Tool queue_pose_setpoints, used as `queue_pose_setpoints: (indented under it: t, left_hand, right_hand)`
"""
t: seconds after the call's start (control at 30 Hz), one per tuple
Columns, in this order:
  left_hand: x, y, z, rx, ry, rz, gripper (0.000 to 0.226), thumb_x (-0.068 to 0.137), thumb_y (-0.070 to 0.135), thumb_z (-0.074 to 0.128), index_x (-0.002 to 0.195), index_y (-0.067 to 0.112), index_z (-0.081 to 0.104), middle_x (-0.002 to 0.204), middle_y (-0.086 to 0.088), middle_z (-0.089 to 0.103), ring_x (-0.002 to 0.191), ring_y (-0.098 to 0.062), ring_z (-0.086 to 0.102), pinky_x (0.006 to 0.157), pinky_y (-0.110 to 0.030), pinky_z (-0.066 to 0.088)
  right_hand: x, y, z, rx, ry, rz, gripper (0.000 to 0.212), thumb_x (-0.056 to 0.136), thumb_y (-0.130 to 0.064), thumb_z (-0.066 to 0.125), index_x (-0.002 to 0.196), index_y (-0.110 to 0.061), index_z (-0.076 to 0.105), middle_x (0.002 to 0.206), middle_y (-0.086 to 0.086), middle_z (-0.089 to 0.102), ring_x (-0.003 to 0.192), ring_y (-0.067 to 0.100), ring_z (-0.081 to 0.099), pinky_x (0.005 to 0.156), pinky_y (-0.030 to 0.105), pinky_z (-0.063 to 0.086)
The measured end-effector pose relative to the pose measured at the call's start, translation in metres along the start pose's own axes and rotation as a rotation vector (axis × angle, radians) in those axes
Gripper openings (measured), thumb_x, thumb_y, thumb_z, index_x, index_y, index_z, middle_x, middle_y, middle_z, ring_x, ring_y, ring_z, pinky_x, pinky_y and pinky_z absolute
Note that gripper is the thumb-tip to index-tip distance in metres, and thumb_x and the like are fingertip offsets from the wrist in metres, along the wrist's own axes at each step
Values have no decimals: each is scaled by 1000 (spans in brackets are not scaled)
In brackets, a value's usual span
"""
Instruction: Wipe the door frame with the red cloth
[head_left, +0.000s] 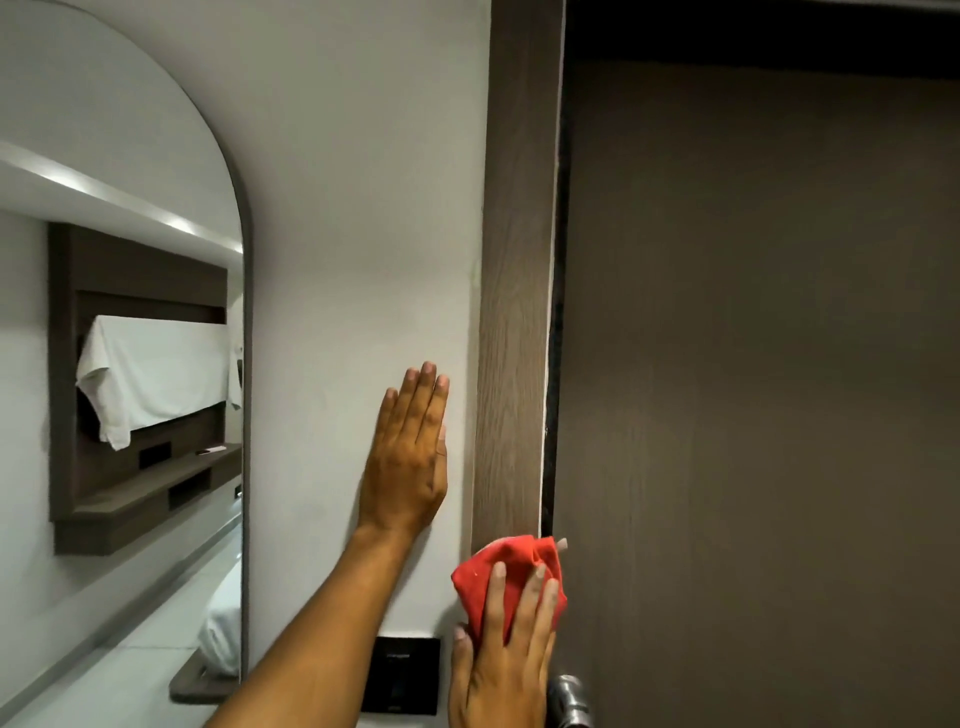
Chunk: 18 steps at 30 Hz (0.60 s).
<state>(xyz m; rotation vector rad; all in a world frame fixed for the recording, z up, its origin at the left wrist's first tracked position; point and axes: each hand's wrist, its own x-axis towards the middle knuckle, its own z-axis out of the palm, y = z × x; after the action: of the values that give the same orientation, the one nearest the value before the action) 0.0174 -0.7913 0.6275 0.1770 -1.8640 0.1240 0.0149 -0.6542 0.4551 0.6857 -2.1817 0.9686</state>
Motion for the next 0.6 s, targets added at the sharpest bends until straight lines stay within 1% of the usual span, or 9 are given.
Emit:
queue_pose_setpoints:
  t: [0.07, 0.13, 0.2, 0.3, 0.37, 0.4, 0.47, 0.53, 0.6]
  left_hand:
    - [-13, 11, -16, -84, -39, -61, 56, 107, 23, 31, 162, 13, 27, 171, -6, 25, 161, -21, 18, 132, -38, 16]
    - [-56, 28, -27, -181, -50, -122, 53, 106, 27, 35, 155, 11, 41, 159, -10, 48, 150, -25, 44, 125, -43, 36]
    - [-113, 50, -36, -311, -151, -260, 54, 104, 42, 35, 149, 16, 49, 145, -6, 61, 134, -21, 58, 113, -41, 49]
    - [-172, 72, -38, -431, -413, -494, 63, 97, 67, 36, 146, 30, 48, 139, 5, 61, 125, -9, 58, 105, -30, 54]
    - [-180, 79, -34, -464, -446, -606, 53, 95, 65, 47, 137, 32, 53, 131, 6, 63, 116, -8, 62, 97, -30, 59]
    - [-177, 81, -33, -485, -429, -647, 46, 96, 60, 52, 132, 31, 56, 127, 6, 65, 112, -9, 65, 93, -33, 61]
    - [-169, 89, -36, -515, -416, -657, 33, 97, 51, 57, 123, 29, 58, 121, 6, 65, 106, -11, 67, 86, -36, 64]
    - [-166, 98, -42, -576, -433, -650, 26, 98, 46, 59, 119, 31, 57, 117, 9, 65, 104, -10, 68, 84, -36, 64]
    - [-167, 107, -53, -666, -444, -681, 16, 98, 42, 61, 112, 35, 57, 110, 13, 67, 100, -7, 70, 80, -32, 65]
  right_hand:
    - [-8, -1, -8, 117, -36, -16, 65, 100, -49, 32, 159, -25, 24, 169, 13, 14, 154, 36, 13, 105, 57, 49]
    - [-11, 2, -19, 224, 21, -59, 62, 101, -32, 40, 159, -38, 21, 172, -2, -1, 158, 24, 2, 119, 45, 32]
    - [-10, 7, -34, 358, 31, -34, 72, 98, -14, 47, 154, -52, 23, 171, -14, -4, 157, 13, 4, 122, 34, 24]
    - [-5, 7, -54, 524, -19, 78, 56, 101, -20, 49, 138, -61, 41, 168, -11, 12, 149, 7, 18, 120, 34, 31]
    - [1, 5, -63, 621, -34, 183, 42, 101, -19, 52, 125, -53, 55, 160, -6, 27, 143, 15, 34, 111, 31, 44]
    - [5, 5, -68, 653, -27, 220, 38, 99, -16, 54, 118, -49, 58, 154, -4, 33, 138, 18, 43, 103, 25, 48]
    - [9, 10, -79, 696, 2, 297, 41, 94, -9, 60, 112, -45, 53, 143, -3, 40, 124, 19, 57, 89, 18, 52]
    - [10, 19, -89, 766, -14, 412, 55, 89, -5, 66, 128, -38, 45, 144, 3, 43, 108, 18, 64, 88, 31, 59]
    - [7, 30, -99, 884, -121, 512, 82, 86, -2, 71, 151, -26, 28, 153, 9, 40, 102, 19, 65, 94, 45, 58]
